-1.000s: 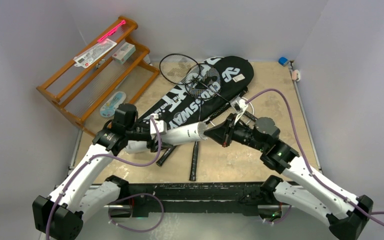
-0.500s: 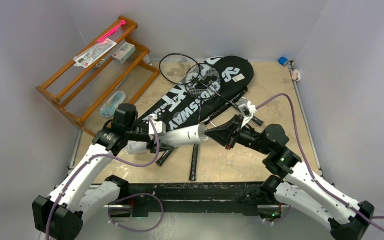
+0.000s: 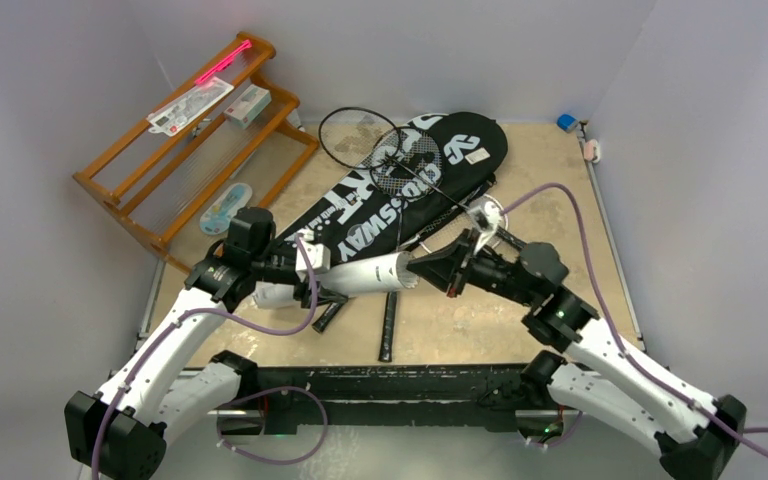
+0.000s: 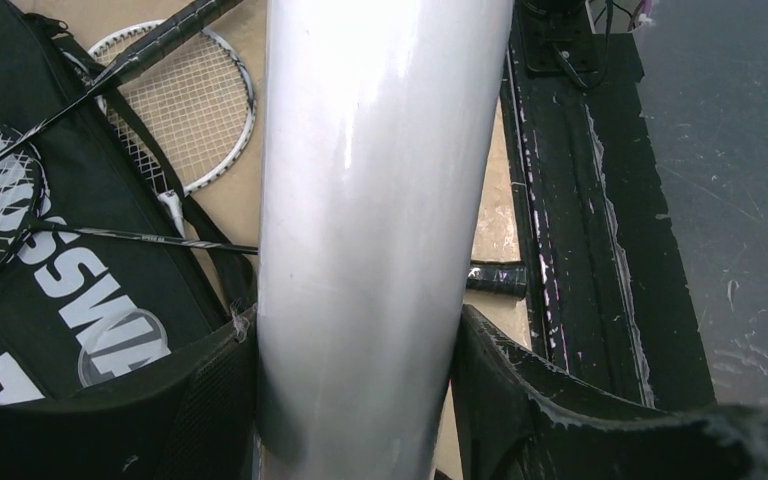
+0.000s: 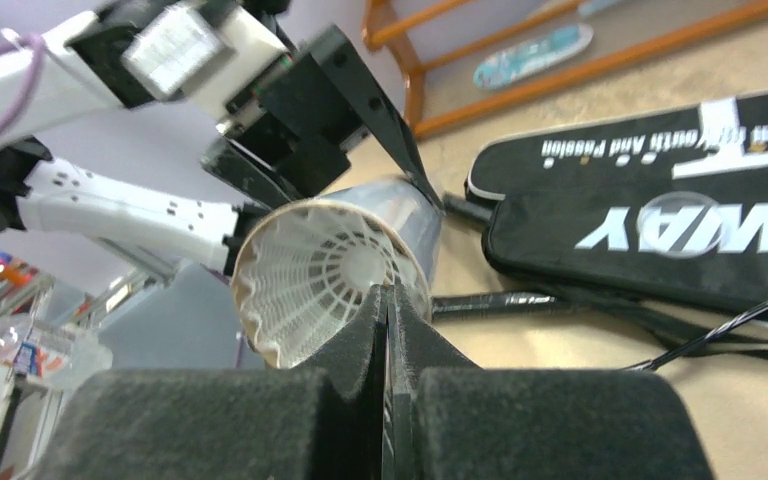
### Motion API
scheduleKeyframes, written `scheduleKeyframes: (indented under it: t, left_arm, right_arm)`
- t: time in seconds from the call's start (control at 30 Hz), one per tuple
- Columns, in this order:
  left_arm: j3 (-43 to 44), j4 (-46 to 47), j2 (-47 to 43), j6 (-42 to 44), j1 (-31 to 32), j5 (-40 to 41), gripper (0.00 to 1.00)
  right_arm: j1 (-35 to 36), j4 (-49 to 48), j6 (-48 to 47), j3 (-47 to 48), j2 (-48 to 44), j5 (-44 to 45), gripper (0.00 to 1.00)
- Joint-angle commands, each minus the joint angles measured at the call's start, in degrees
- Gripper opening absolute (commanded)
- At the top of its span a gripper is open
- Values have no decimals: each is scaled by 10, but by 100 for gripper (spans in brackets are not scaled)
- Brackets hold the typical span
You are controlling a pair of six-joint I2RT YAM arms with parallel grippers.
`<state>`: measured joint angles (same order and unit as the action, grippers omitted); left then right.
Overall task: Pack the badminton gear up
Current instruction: Place the shuttlecock at the shuttle tube.
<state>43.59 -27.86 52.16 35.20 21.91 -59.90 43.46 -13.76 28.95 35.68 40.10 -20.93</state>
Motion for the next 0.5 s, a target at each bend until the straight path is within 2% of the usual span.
scheduleKeyframes:
  t: [0.0,0.13,0.47]
  left_arm:
    - [23,22,-5,18,1,-37,36]
    - [23,20,-2,17,0,-30,36]
    - [25,20,3,6,1,7,36]
  right_arm:
    - [1,-30,0,39,67,-66,0]
    - [0,6,-17,58,76,-49,0]
    - [0,134,-72,97,-10,24,0]
